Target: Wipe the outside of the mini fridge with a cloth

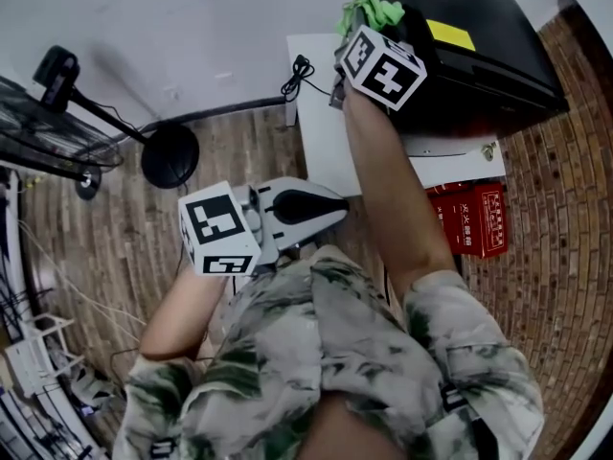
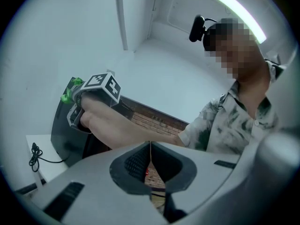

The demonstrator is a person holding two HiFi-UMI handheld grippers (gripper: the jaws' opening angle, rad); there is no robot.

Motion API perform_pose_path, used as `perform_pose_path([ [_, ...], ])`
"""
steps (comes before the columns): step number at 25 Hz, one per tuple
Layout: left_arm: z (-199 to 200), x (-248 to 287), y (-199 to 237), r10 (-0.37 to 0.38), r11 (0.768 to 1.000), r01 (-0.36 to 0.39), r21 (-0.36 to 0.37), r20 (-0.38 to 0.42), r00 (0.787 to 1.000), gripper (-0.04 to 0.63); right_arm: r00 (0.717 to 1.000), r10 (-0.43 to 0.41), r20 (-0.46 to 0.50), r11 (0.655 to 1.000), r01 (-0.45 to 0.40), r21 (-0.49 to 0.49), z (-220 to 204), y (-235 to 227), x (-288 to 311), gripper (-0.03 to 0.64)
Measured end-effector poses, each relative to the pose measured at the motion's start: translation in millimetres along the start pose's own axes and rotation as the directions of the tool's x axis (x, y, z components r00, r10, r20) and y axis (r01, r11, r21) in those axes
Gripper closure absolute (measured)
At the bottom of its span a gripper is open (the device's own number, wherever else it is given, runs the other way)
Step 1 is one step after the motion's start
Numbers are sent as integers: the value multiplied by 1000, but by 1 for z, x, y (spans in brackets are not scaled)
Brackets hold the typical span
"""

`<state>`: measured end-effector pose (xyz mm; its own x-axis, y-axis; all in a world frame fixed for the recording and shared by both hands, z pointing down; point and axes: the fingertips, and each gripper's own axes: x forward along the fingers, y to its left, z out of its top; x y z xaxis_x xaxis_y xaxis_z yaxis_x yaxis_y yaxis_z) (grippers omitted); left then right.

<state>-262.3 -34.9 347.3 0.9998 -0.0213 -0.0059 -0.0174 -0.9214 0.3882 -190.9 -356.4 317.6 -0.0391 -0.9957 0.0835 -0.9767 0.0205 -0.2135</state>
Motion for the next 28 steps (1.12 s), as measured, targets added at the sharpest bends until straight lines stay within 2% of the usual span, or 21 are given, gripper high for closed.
perform_pose_path([
  [3,3,4,3,15,1000,-15,-4,-1,1000,568,1000,16,-20,999,-15,52,-9,-2,3,463],
  [8,9,4,22,-1,1000,1,-9,-9,1000,568,999,12,-43,995,-7,97,-28,-8,8,463],
  [14,21,-14,45,-88,996,89,11,-61,994,568,989,-66,-130,996,73,51,-86,-23,13,463],
  [19,33,-30,71,-152,988,154,12,-91,984,568,964,-157,-214,985,169,39,-142,-44,22,463],
  [28,35,-43,100,-253,967,253,-19,-140,957,568,897,-267,-351,960,280,-13,-222,-70,29,463],
])
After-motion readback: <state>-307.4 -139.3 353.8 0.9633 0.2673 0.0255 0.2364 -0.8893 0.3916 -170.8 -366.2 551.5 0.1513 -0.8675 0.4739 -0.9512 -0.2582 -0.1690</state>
